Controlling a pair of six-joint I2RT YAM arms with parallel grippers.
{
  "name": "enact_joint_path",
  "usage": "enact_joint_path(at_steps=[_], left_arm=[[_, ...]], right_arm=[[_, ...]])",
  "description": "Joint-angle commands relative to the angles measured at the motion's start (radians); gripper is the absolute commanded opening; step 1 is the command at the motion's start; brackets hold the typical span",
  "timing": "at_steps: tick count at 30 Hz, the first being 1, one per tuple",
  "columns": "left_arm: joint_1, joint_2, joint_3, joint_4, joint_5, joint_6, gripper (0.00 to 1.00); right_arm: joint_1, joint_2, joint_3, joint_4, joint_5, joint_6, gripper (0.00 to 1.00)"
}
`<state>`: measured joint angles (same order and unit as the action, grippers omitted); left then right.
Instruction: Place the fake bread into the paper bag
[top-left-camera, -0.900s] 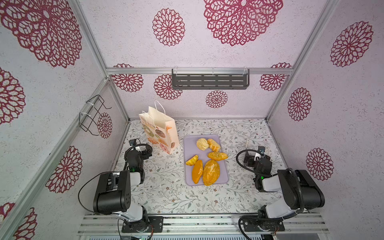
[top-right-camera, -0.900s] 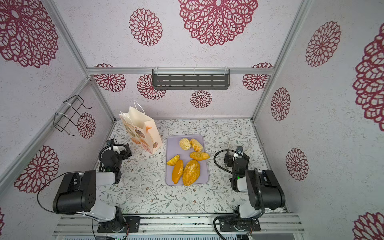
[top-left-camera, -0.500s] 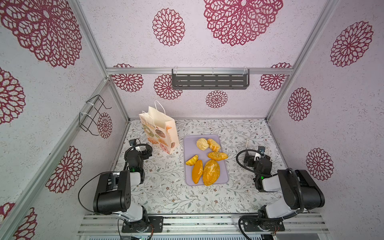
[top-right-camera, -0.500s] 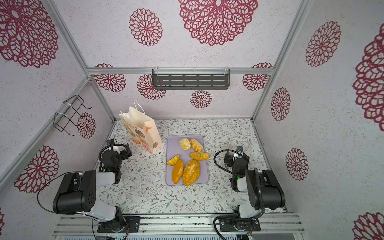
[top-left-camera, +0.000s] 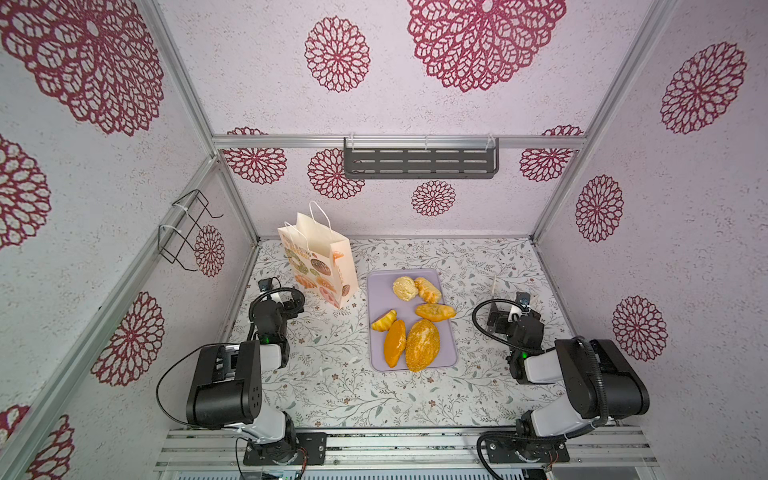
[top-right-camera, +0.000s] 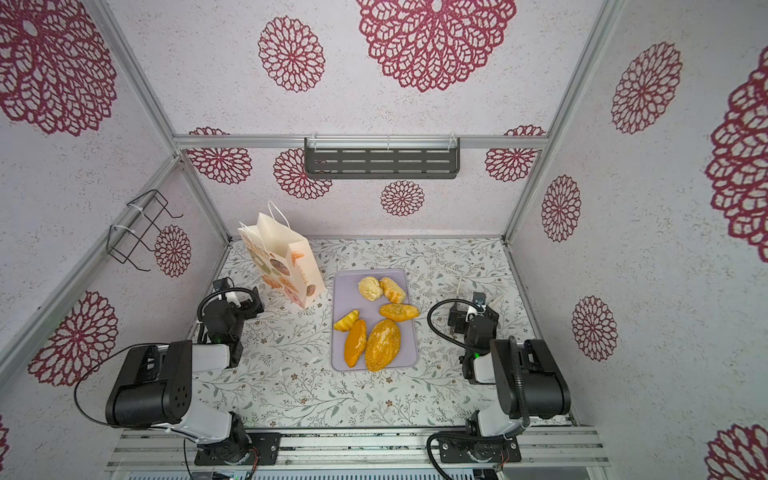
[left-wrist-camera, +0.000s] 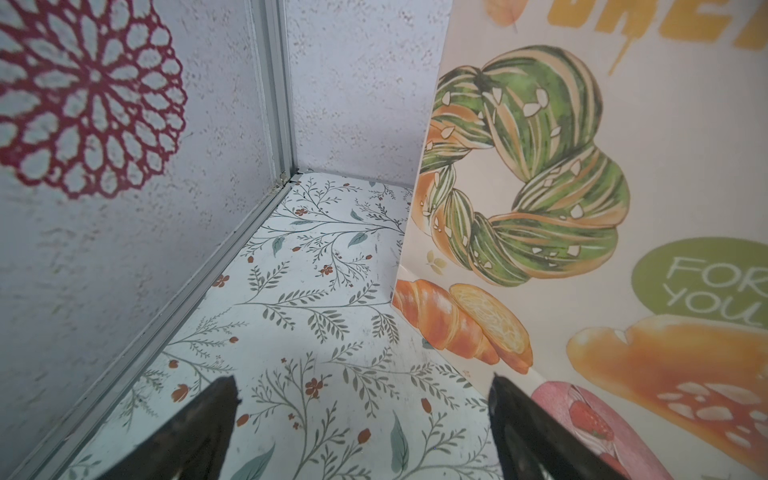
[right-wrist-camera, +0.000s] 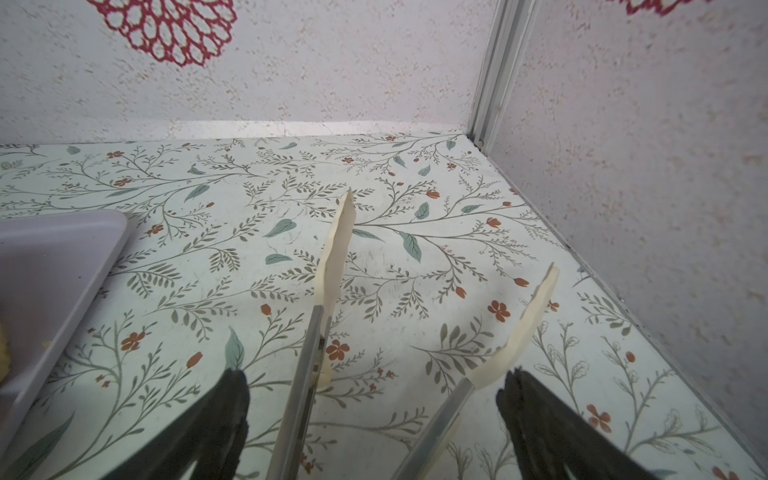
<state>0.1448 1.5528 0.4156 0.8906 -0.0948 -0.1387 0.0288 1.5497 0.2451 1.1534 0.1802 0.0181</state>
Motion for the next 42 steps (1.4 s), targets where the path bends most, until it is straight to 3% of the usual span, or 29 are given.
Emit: enact_joint_path(at_steps=[1, 19, 25, 29, 33, 42], left_arm=[[0.004, 0.006, 0.008, -0.004, 0.004, 0.013, 0.97], [-0.014, 0.004, 0.003, 0.005, -0.065, 0.01, 0.97], [-0.03, -0.076, -0.02, -0.025, -0.226, -0.028, 0.97], [-0.037, -0.182, 0.07, -0.298, -0.371, -0.09, 0.97], [-0.049, -0.255, 0.181, -0.499, -0.457, -0.215, 0.97], [-0.044, -0.383, 0.392, -0.944, -0.427, -0.483, 0.97]], right_arm=[[-0.006, -0.014, 0.017, 0.031, -0.005, -0.001, 0.99], [0.011, -0.014, -0.024, 0.113, 0.059, -0.003, 0.99], [0.025, -0.054, -0.063, 0.155, 0.084, -0.013, 0.99], [0.045, -0.22, -0.013, -0.087, 0.132, -0.005, 0.99], [0.049, -0.35, 0.106, -0.427, 0.173, 0.116, 0.99], [0.065, -0.498, 0.285, -0.924, 0.2, 0.273, 0.99]])
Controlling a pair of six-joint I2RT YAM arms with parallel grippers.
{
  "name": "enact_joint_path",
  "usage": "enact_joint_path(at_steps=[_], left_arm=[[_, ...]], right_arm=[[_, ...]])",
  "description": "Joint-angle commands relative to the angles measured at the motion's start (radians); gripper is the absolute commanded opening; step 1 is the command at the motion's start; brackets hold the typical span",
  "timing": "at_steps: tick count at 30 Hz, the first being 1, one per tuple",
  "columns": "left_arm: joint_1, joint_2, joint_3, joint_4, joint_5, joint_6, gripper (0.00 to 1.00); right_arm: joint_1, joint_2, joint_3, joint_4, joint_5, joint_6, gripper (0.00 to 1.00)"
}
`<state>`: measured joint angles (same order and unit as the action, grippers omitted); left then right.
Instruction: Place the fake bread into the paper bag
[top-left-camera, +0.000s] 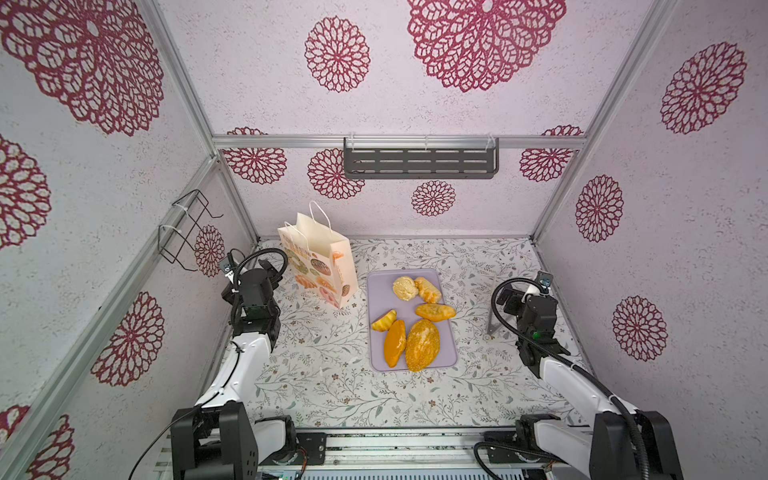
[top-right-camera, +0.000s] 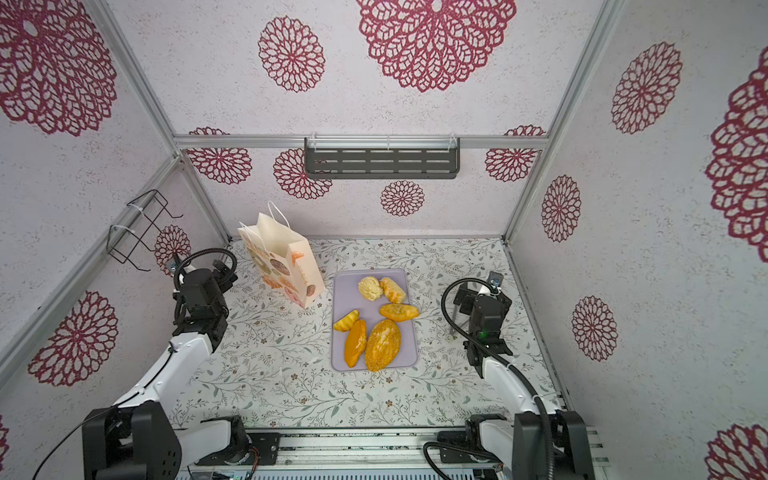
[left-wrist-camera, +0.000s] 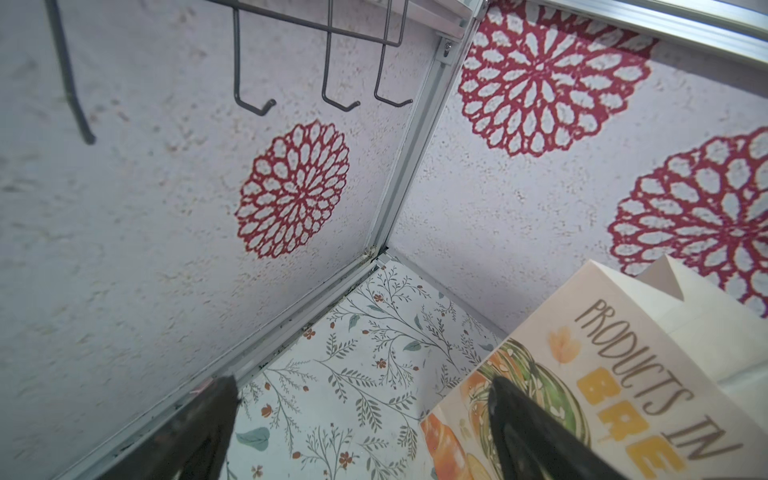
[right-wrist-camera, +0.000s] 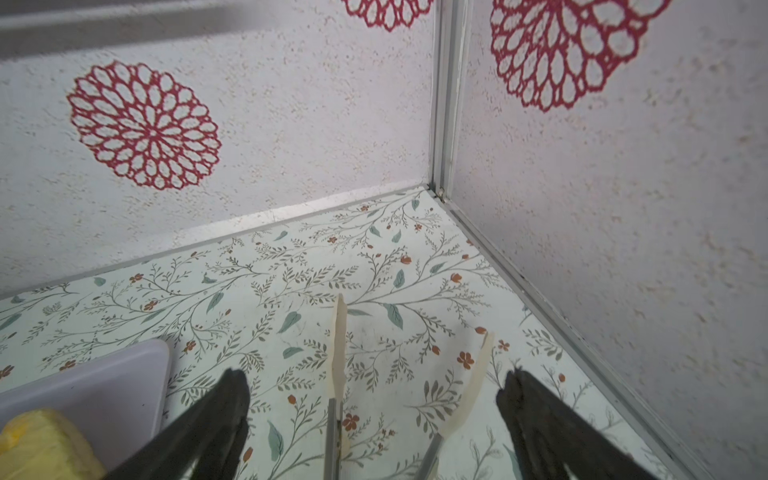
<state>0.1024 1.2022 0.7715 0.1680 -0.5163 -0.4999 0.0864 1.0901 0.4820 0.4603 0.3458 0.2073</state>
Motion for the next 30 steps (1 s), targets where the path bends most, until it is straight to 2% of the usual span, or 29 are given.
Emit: enact_joint_path(at_steps=[1, 2, 9, 12, 14, 18, 21, 23, 26, 30], left_arm=[[0.008, -0.049, 0.046, -0.266, 0.036, -0.161, 0.97], [0.016, -0.066, 0.055, -0.304, 0.076, -0.186, 0.97], [0.02, -0.116, 0.182, -0.605, 0.146, -0.313, 0.97], [0.02, -0.115, 0.241, -0.655, 0.283, -0.309, 0.97], [0.017, -0.105, 0.284, -0.696, 0.37, -0.296, 0.97], [0.017, -0.067, 0.385, -0.842, 0.433, -0.321, 0.97], [0.016, -0.031, 0.471, -0.929, 0.538, -0.364, 0.97], [0.011, -0.016, 0.498, -0.927, 0.646, -0.397, 0.97], [0.004, -0.009, 0.521, -0.907, 0.75, -0.452, 0.97], [-0.012, -0.009, 0.562, -0.901, 0.791, -0.468, 0.97]], right_arm=[[0.007, -0.049, 0.066, -0.287, 0.033, 0.107, 0.99], [0.007, -0.054, 0.086, -0.35, 0.033, 0.128, 0.99], [0.013, -0.065, 0.251, -0.684, -0.019, 0.206, 0.99], [0.018, -0.076, 0.309, -0.771, -0.044, 0.206, 0.99], [0.019, -0.088, 0.334, -0.798, -0.059, 0.203, 0.99], [0.024, -0.095, 0.37, -0.834, -0.094, 0.184, 0.99], [0.026, -0.083, 0.395, -0.876, -0.103, 0.185, 0.99], [0.027, -0.08, 0.399, -0.89, -0.117, 0.187, 0.99], [0.027, -0.087, 0.391, -0.887, -0.131, 0.196, 0.99], [0.027, -0.1, 0.378, -0.876, -0.157, 0.202, 0.99]])
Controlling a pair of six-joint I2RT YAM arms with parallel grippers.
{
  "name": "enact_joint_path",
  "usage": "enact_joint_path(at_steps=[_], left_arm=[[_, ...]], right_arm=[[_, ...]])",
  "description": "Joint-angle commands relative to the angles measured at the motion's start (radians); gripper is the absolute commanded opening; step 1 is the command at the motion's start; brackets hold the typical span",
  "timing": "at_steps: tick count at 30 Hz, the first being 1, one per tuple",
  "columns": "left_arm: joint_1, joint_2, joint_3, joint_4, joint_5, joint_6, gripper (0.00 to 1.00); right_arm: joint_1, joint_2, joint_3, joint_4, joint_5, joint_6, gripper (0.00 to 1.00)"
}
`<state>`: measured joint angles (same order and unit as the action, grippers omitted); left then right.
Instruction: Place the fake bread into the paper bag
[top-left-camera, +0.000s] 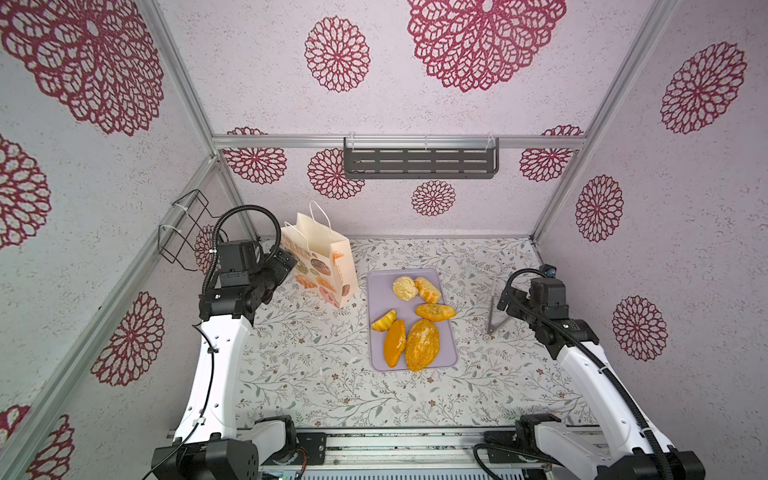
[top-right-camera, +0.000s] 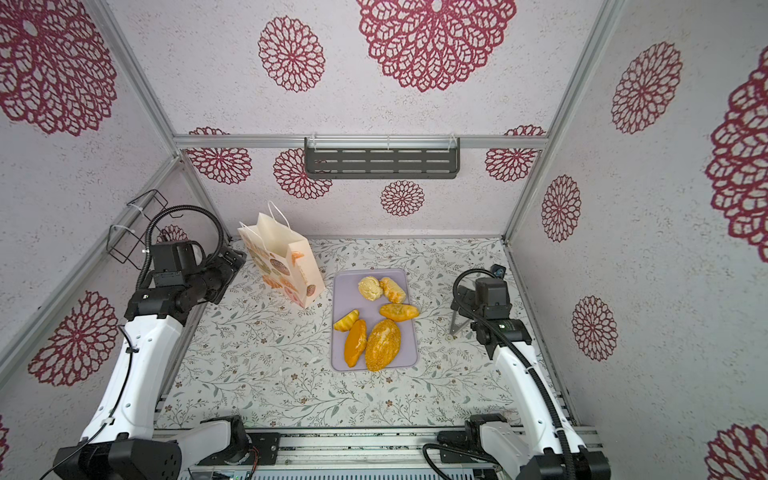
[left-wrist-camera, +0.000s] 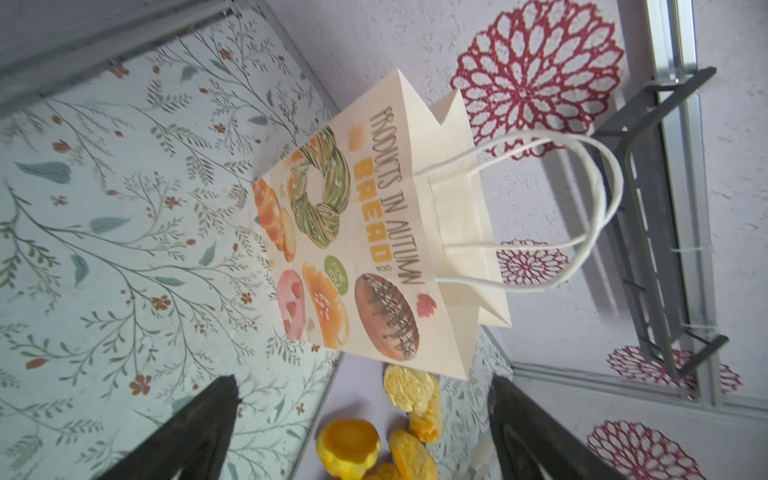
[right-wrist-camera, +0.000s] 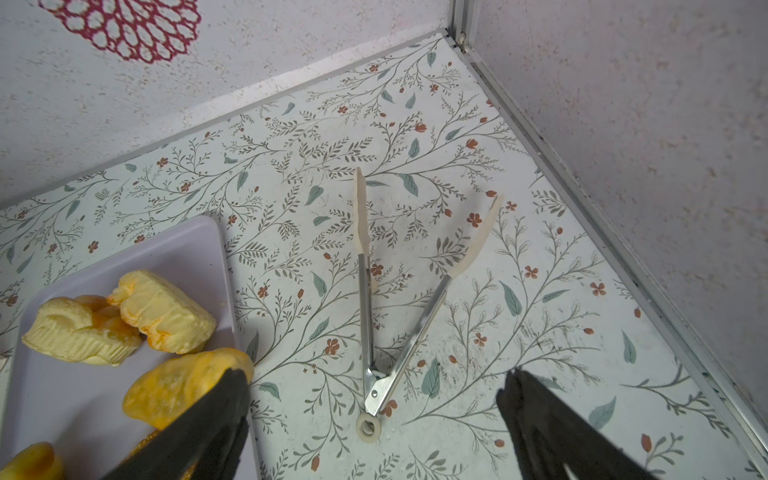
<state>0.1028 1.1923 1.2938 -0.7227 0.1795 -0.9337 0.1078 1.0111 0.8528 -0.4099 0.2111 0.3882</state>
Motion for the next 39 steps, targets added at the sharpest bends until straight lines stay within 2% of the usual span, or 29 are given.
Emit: enact_joint_path(at_steps=[1, 6, 10, 15, 19, 29, 39], left_arm=[[-0.014, 0.001, 0.049, -0.009, 0.104, -0.033, 0.97], [-0.023, 0.022, 0.071, 0.006, 0.169, 0.003, 0.97], [-0.026, 0.106, 0.161, -0.079, 0.17, 0.056, 0.97], [-0.068, 0.238, 0.366, -0.243, 0.067, 0.151, 0.97], [-0.081, 0.338, 0.47, -0.318, 0.057, 0.153, 0.97], [-0.117, 0.443, 0.542, -0.397, -0.11, 0.145, 0.97], [-0.124, 0.465, 0.503, -0.305, -0.115, 0.096, 0.97]], right_arm=[[0.005, -0.024, 0.006, -0.005, -0.028, 0.02, 0.99], [0.005, -0.032, -0.006, -0.012, -0.027, 0.013, 0.99], [0.006, -0.04, -0.02, -0.009, -0.026, 0.011, 0.99], [0.005, -0.054, -0.037, -0.01, -0.01, 0.003, 0.99], [0.006, -0.068, -0.053, -0.008, 0.003, 0.0, 0.99], [0.006, -0.078, -0.067, -0.01, 0.014, -0.005, 0.99], [0.004, -0.064, -0.078, 0.0, 0.013, -0.025, 0.99]])
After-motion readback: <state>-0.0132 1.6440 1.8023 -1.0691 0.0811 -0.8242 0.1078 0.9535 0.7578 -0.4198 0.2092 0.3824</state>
